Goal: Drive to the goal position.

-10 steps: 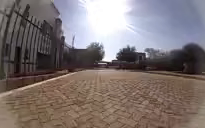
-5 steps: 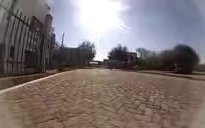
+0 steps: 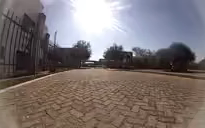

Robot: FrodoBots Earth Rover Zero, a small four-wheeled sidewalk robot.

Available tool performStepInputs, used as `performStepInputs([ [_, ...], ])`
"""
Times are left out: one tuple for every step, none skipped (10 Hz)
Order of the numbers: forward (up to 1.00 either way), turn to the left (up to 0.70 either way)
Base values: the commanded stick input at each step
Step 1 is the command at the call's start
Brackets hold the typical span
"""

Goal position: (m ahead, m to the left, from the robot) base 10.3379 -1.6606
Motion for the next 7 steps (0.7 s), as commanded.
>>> performStepInputs([
  [1.0, 0.0],
  [1.0, 0.0],
  [1.0, 0.0],
  [1.0, 0.0],
  [1.0, 0.0],
  [1.0, 0.0],
  [1.0, 0.0],
])
